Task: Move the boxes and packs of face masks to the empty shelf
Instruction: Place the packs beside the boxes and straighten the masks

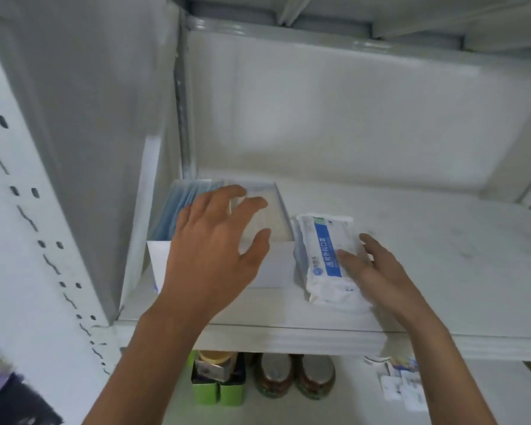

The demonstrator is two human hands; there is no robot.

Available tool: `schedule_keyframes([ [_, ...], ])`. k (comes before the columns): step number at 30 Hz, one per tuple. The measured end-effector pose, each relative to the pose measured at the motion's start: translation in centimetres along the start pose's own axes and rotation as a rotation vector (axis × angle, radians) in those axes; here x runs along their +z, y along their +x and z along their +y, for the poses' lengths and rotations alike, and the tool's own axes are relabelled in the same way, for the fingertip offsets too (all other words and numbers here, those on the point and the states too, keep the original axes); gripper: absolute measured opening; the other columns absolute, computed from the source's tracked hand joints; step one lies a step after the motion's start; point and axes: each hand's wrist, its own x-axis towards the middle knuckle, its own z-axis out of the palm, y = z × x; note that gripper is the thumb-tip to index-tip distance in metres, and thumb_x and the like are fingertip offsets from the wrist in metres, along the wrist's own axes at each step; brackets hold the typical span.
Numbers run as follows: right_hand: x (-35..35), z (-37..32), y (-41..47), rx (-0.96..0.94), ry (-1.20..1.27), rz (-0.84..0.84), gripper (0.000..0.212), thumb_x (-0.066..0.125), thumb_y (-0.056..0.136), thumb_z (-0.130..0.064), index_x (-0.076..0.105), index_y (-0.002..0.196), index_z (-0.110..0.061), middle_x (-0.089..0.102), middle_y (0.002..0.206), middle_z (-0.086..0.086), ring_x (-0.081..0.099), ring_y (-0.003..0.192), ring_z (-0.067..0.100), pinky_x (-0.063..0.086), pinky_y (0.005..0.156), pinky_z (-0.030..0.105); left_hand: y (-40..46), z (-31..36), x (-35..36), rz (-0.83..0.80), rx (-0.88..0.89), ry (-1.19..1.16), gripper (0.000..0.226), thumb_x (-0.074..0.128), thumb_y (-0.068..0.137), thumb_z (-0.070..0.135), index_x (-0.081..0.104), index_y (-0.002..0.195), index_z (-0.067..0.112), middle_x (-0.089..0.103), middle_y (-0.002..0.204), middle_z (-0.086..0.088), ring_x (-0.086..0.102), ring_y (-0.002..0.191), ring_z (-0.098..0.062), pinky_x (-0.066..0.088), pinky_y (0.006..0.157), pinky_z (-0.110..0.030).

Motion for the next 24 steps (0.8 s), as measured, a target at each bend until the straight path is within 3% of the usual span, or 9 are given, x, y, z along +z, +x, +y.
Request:
schedule_keyframes([
  [2,0.7,-0.3,-0.4,-0.087,-0.115,0.015,0.063,0.067,0.087,-0.055,0.048,0.14,-0.026,0.051,0.118,-0.015,0.056,0.099,0.001,0.043,0.079,0.008,-0.1,-0.6,0.6,-0.143,-0.01,0.154,0.05,0.057,0.091,0.061,0.061,0.133,0.034,0.056,0.143,-0.004,0.051,0.132,-0.03,0.038,0.109,-0.052],
  [4,1.7,-0.8,-0.6,-0.151,-0.137,0.078,0.035,0.07,0.088,-0.042,0.055,0.118,-0.032,0.047,0.098,-0.018,0.049,0.078,-0.009,0.038,0.062,0.0,-0.5,-1.3,1.3,-0.241,-0.002,0.229,0.051,0.053,0.09,0.067,0.064,0.129,0.036,0.063,0.135,0.0,0.056,0.127,-0.027,0.039,0.107,-0.048],
  [6,2.7,-1.2,-0.7,-0.192,-0.112,0.134,0.028,0.073,0.085,-0.035,0.051,0.102,-0.036,0.047,0.091,-0.022,0.047,0.075,-0.015,0.036,0.063,-0.005,-0.9,-1.9,1.6,-0.241,0.038,0.249,0.044,0.06,0.089,0.06,0.069,0.121,0.032,0.072,0.119,0.003,0.063,0.116,-0.025,0.045,0.099,-0.047],
  [10,3.7,-2.0,-0.1,-0.199,-0.056,0.16,0.023,0.075,0.08,-0.031,0.056,0.093,-0.031,0.055,0.091,-0.022,0.053,0.078,-0.016,0.041,0.059,0.003,-1.5,-1.9,0.9,-0.236,0.065,0.173,0.031,0.073,0.086,0.046,0.074,0.11,0.027,0.076,0.105,0.005,0.068,0.103,-0.024,0.054,0.088,-0.046],
  [14,2.8,-2.7,0.6,-0.147,-0.201,-0.043,0.023,0.063,0.091,-0.041,0.052,0.111,-0.036,0.06,0.108,-0.014,0.055,0.083,-0.009,0.041,0.059,0.006,-2.4,-1.9,-0.2,-0.271,0.102,0.107,0.038,0.064,0.09,0.053,0.07,0.12,0.031,0.073,0.115,0.009,0.065,0.112,-0.02,0.052,0.092,-0.044],
  [16,2.1,-2.7,0.7,-0.109,-0.228,-0.083,0.042,0.058,0.093,-0.05,0.051,0.131,-0.034,0.058,0.128,-0.007,0.06,0.108,0.009,0.043,0.079,0.016,-2.3,-1.9,-1.0,-0.301,0.057,0.054,0.051,0.047,0.091,0.065,0.059,0.132,0.038,0.063,0.134,0.013,0.058,0.124,-0.015,0.043,0.105,-0.042],
  [19,1.9,-3.6,0.3,-0.231,-0.139,0.113,0.056,0.057,0.096,-0.047,0.046,0.146,-0.024,0.054,0.139,-0.007,0.045,0.135,0.019,0.038,0.105,0.027,-0.4,-1.3,-1.5,-0.197,0.081,0.013,0.043,0.042,0.097,0.055,0.061,0.131,0.035,0.061,0.139,0.007,0.06,0.122,-0.018,0.044,0.105,-0.04],
  [22,3.7,-5.5,-0.5,-0.402,-0.031,0.088,0.032,0.053,0.1,-0.041,0.059,0.131,-0.032,0.054,0.113,-0.037,0.053,0.111,-0.012,0.036,0.089,0.001,3.2,0.3,-0.3,-0.302,0.096,-0.167,0.026,0.046,0.103,0.03,0.067,0.119,0.03,0.068,0.12,0.007,0.064,0.106,-0.016,0.055,0.092,-0.035],
  [24,5.3,-6.3,-1.4,-0.415,-0.03,-0.024,0.024,0.04,0.104,-0.045,0.064,0.108,-0.04,0.063,0.096,-0.033,0.058,0.096,-0.01,0.042,0.083,0.007,5.2,1.0,1.0,-0.519,0.053,-0.204,0.026,0.044,0.103,0.023,0.066,0.114,0.029,0.068,0.113,0.004,0.063,0.101,-0.018,0.055,0.088,-0.042],
])
